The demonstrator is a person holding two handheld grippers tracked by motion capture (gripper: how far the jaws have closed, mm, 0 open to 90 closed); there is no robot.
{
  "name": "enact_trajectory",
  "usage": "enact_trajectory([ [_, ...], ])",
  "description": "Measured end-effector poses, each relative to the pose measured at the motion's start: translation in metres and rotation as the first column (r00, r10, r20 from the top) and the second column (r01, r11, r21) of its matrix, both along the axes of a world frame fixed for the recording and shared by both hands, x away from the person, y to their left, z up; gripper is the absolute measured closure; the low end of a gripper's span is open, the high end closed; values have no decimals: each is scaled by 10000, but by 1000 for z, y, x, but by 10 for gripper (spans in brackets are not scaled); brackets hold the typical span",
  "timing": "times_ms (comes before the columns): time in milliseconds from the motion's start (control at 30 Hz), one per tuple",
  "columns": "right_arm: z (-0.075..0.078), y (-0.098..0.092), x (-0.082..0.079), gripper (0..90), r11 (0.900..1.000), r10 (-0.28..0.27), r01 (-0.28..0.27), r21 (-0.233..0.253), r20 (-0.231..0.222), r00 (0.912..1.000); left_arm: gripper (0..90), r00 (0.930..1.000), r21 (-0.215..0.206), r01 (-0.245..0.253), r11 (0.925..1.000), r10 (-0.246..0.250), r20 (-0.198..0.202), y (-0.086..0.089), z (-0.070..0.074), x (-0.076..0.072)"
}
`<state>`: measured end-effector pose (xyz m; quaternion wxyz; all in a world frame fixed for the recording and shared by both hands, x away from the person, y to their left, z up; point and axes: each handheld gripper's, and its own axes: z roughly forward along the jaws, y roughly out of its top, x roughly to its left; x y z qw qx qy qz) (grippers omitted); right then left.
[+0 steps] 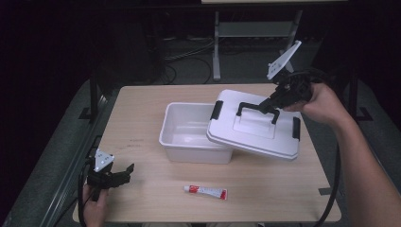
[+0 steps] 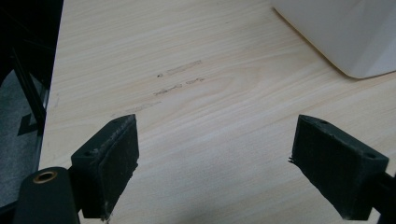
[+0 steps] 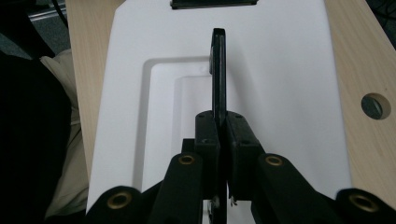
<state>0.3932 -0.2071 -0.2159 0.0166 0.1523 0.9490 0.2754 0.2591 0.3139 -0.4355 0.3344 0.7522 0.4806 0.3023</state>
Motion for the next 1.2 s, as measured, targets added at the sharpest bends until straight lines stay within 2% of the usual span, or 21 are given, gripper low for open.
enact_trajectory([
  [600, -10, -43, -22, 843, 9969, -773, 774, 122, -66, 9970, 142, 10000, 56, 58, 10000, -57, -31, -1, 0, 0],
  [900, -21, -64, -33, 843, 9929, -1165, 1169, 228, -189, 9930, 142, 10000, 34, 54, 10000, -54, -16, -1, -1, 0],
  [1200, -39, -83, -42, 843, 9875, -1528, 1544, 309, -477, 9871, 142, 10000, 4, 49, 10000, -49, 0, -1, 0, 0],
])
